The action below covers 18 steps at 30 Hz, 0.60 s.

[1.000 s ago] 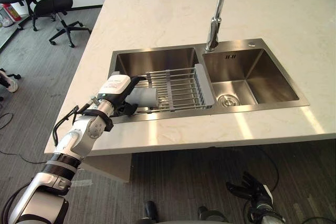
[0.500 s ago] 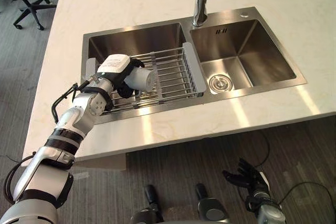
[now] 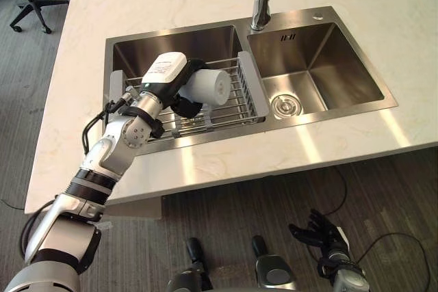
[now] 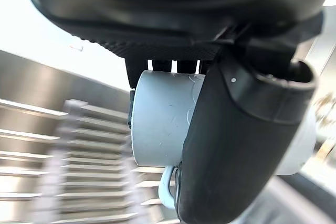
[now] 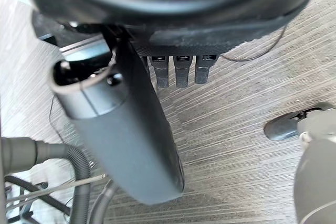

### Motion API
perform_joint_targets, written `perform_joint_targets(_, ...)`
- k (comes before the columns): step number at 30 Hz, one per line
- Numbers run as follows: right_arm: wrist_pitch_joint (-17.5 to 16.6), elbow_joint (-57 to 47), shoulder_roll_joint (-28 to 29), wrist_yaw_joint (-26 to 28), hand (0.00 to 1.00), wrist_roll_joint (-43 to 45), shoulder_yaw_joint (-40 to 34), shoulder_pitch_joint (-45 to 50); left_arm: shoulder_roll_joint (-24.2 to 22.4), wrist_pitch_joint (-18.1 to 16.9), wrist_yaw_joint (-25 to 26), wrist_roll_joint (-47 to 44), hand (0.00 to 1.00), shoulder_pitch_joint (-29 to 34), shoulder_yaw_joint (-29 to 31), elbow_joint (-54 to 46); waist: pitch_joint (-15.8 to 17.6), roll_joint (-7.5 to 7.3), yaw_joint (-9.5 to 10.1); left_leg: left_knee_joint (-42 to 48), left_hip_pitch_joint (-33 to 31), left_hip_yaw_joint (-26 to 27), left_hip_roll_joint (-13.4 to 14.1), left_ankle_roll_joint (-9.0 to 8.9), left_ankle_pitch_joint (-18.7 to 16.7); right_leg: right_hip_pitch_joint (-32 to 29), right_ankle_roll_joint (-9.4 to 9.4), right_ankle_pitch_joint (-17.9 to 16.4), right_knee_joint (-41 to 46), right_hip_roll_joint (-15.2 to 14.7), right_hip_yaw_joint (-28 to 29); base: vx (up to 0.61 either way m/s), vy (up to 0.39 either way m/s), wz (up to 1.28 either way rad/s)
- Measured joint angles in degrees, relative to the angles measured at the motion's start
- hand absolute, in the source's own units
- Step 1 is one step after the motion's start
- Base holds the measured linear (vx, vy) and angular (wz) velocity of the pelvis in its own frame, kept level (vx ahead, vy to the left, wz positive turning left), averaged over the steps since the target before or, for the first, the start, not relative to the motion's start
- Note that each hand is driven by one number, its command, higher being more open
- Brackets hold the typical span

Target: Walk over to the sink, pick up the cup, carry it to the dishwasher, place the cup inside the dishwasher, then close the dishwasher door

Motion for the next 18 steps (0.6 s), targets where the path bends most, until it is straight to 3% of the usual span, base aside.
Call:
perform_joint_targets(11,0.0,0.5,1.0,-1.1,0.9,0.0,-0.9,0.3,-18.0,-2.3,3.4,-22.0,0.3,21.2,9.0,-19.5,-0.3,0.02,2.81,0.0,1.9,-2.6,0.0,0.16,0.9,3.0,-0.25,-0.3,0.1,0.0,-2.7,-0.03,-0.002,0.12)
perform_joint_targets(18,0.0,0.5,2.2,-1.2,0.9,0.2,-2.1,1.8,-23.9,-2.5,3.8,-34.8,0.3,31.6,9.9,-21.1,-3.5,0.04,4.3,0.0,3.0,-2.6,0.0,0.14,0.9,4.4,-0.25,-0.3,0.0,0.0,-3.0,0.0,0.0,0.02)
